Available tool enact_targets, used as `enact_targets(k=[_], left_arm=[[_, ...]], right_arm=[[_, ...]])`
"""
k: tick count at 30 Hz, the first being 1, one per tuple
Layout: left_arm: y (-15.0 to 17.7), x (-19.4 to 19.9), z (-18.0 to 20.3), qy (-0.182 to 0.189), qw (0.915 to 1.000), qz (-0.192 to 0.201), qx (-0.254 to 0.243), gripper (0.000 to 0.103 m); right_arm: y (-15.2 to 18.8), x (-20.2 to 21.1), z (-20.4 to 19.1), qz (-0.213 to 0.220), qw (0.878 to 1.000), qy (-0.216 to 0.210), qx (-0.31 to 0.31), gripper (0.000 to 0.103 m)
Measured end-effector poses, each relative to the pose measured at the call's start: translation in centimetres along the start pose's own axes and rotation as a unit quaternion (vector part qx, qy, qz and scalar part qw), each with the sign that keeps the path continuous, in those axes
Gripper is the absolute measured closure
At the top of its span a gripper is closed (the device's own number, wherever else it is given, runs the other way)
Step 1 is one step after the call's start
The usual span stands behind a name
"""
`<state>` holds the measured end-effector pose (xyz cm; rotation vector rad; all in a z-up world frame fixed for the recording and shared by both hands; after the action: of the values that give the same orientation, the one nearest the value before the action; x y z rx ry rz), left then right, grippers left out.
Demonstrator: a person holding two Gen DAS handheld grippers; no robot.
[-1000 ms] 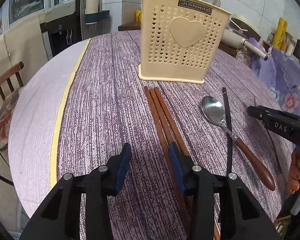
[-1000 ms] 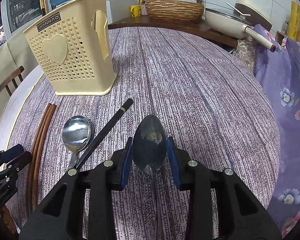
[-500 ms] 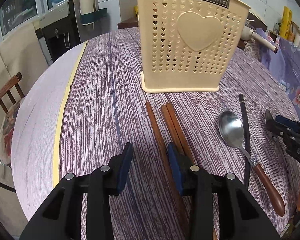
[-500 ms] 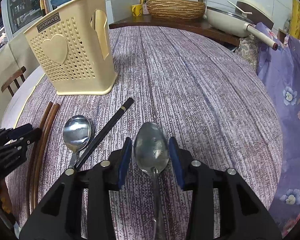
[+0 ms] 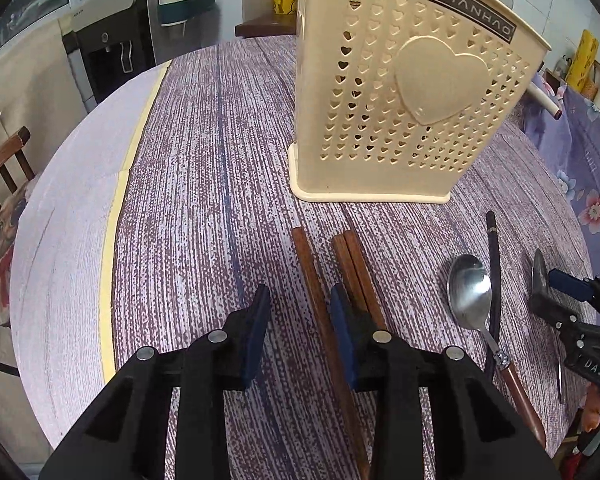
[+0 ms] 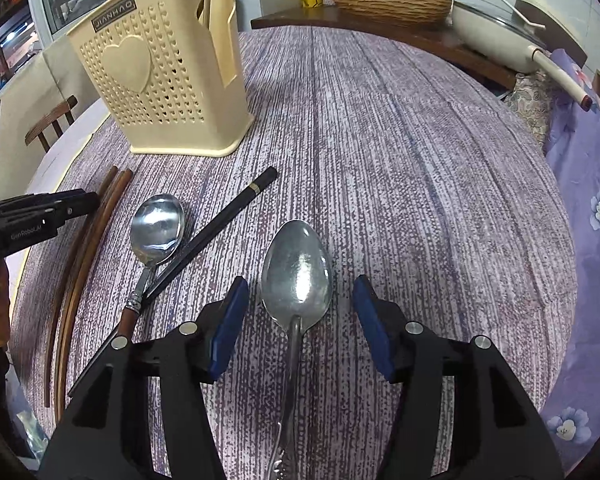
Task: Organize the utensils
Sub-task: 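Grasp a pair of wooden chopsticks with the left tool while the right tool holds the spoon up, then lift and carry the chopsticks and spoon over the cream basket with both tools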
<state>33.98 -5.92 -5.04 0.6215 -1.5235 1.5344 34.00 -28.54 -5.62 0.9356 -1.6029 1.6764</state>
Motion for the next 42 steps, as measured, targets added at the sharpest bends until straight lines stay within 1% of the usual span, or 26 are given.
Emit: enact_targets(k=[5, 9, 12, 15, 16, 20, 24, 28, 33, 36, 42], left_arm=[[-0.4, -0.3, 0.5, -0.013, 0.9999, -0.006, -0.004, 0.074], [-0.3, -0.3, 1.0, -0.027, 0.9995, -0.007, -0.013, 0.078], [-0.3, -0.3, 1.4, -0.033, 0.9992, -0.006, -0.020, 0.082], [-0.5, -0.4, 1.5, -0.034, 0.9992, -0.006, -0.018, 0.091], [-0.6, -0.4, 1.5, -0.034, 0.9993, -0.006, -0.015, 0.092], [-0.8, -0.6, 1.4, -0.034, 0.9993, -0.004, -0.014, 0.093], [-0.7, -0.5, 1.4, -0.034, 0.9993, 0.000, -0.012, 0.093], [-0.7, -0.3, 1.0, -0.015, 0.9999, 0.003, 0.007, 0.093], [-1.4, 1.6, 1.0, -0.010, 0.9992, 0.038, 0.011, 0.095], [-2.0, 3.7, 1.2, -0.007, 0.9977, 0.066, 0.009, 0.095], [-2.9, 8.0, 1.4, 0.014, 0.9924, 0.122, 0.012, 0.095]], right_arm=[[-0.4, -0.4, -1.0, -0.004, 1.000, 0.022, 0.014, 0.049], [-0.8, -0.6, -1.4, -0.009, 1.000, 0.021, 0.014, 0.059], [-1.0, -0.6, -1.5, -0.008, 1.000, 0.019, 0.015, 0.065], [-1.3, -0.7, -1.6, -0.011, 1.000, 0.016, 0.020, 0.065], [-1.4, -0.8, -1.6, -0.012, 1.000, 0.016, 0.020, 0.065], [-1.5, -0.8, -1.4, -0.012, 1.000, 0.008, 0.017, 0.065], [-1.6, -0.5, -0.6, -0.003, 1.000, -0.012, -0.010, 0.065], [-1.7, 0.8, -0.7, 0.020, 0.999, -0.021, -0.021, 0.065], [-2.7, 3.7, -0.6, 0.063, 0.997, -0.033, -0.034, 0.065], [-3.2, 5.7, -0.4, 0.086, 0.995, -0.036, -0.043, 0.065], [-4.0, 8.4, -0.2, 0.109, 0.992, -0.043, -0.040, 0.065]])
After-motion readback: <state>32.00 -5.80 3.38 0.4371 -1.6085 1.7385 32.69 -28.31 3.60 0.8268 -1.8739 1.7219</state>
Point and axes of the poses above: each gripper's, at about its wrist camera, not at the fingertips, and x roughly against the way its jaws point, z to its right, y to its underside, the point moved 3 cm from there along -x, roughly the way its jaws point, and after that the axes turned 5 degrees about y, right-handed, at the moved point
